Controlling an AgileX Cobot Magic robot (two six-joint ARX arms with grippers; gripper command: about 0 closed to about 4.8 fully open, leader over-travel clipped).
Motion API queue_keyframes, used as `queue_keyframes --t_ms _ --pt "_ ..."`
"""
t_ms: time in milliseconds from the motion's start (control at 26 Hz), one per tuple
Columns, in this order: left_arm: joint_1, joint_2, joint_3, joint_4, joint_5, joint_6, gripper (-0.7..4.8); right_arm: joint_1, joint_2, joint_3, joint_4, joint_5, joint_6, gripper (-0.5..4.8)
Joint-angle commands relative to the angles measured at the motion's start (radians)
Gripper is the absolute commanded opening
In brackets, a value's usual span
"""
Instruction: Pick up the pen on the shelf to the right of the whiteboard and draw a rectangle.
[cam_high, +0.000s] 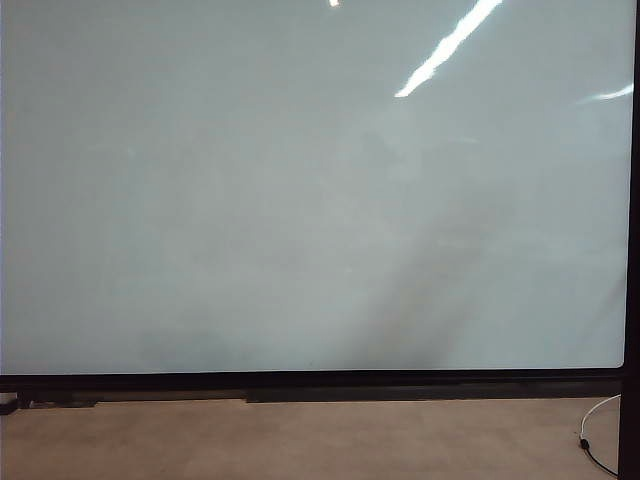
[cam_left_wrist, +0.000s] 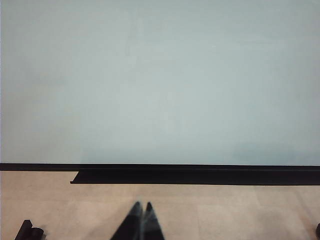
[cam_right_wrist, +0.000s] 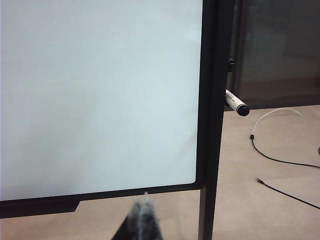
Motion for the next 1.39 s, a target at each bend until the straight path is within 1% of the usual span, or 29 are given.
queue_keyframes --t_ms 38,539,924,1155,1270,1386 --pt "0.001 0.0 0.002 0.013 -0.003 0.001 -0.05 -0.001 0.0 0.003 0.016 -0.002 -0.003 -0.05" --pt "0.001 0.0 0.002 0.013 -0.003 0.001 -0.04 -0.001 0.0 0.003 0.019 -0.002 -0.003 -0.05" --pt "0.001 0.0 0.002 0.012 -0.003 0.001 -0.04 -0.001 0.0 0.003 0.103 0.0 -0.003 -0.05" --pt "0.001 0.0 0.002 0.013 -0.003 0.001 -0.05 -0.001 0.0 0.003 0.1 -0.001 -0.003 -0.05" --pt "0.001 0.0 0.002 0.012 -0.003 0.001 -0.05 -0.002 0.0 0.004 0.09 0.003 -0.036 -0.05" --pt "0.001 0.0 0.002 0.013 -0.003 0.001 -0.04 0.0 0.0 0.004 0.087 0.003 -0.033 -0.05"
